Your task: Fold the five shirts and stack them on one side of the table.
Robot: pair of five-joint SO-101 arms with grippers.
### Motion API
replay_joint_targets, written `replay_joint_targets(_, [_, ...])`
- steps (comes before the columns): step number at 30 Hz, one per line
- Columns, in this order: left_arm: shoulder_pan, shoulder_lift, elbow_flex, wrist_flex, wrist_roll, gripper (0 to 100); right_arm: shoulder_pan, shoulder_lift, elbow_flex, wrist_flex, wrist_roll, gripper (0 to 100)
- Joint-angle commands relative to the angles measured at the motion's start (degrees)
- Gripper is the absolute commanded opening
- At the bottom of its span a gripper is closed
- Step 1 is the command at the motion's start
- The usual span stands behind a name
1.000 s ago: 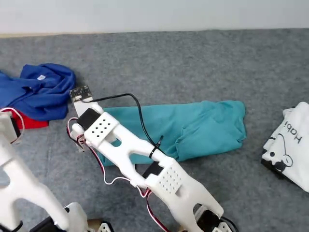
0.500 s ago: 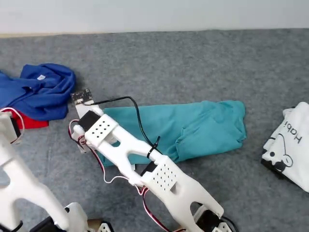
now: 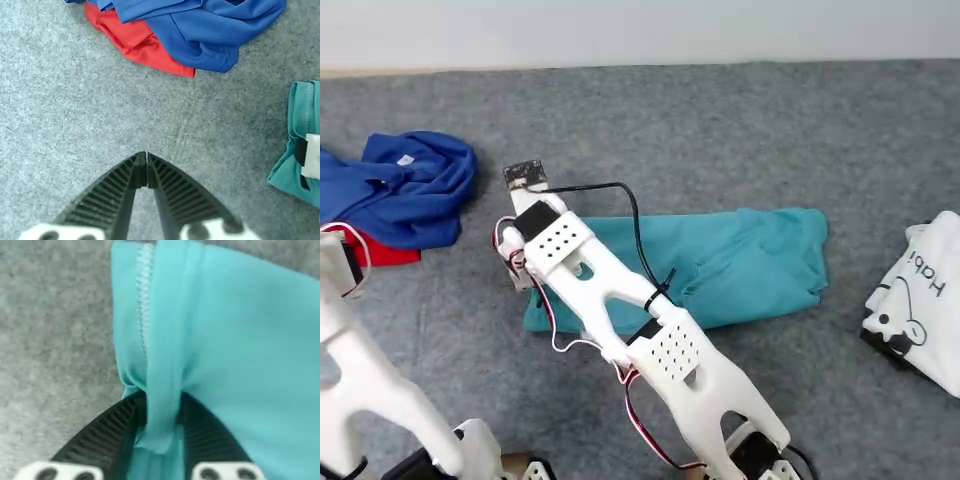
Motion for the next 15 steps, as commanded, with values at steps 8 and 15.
replay_joint_targets(8, [-0.18, -1.93, -0.22, -0.53, 0.44, 1, -1.54, -0.84, -4.75, 1.45, 3.34, 16.4])
replay_joint_targets(15, [0.00, -1.93, -0.22, -0.53, 0.44, 1, -4.88, -0.22, -12.04, 4.44, 3.16, 28.1])
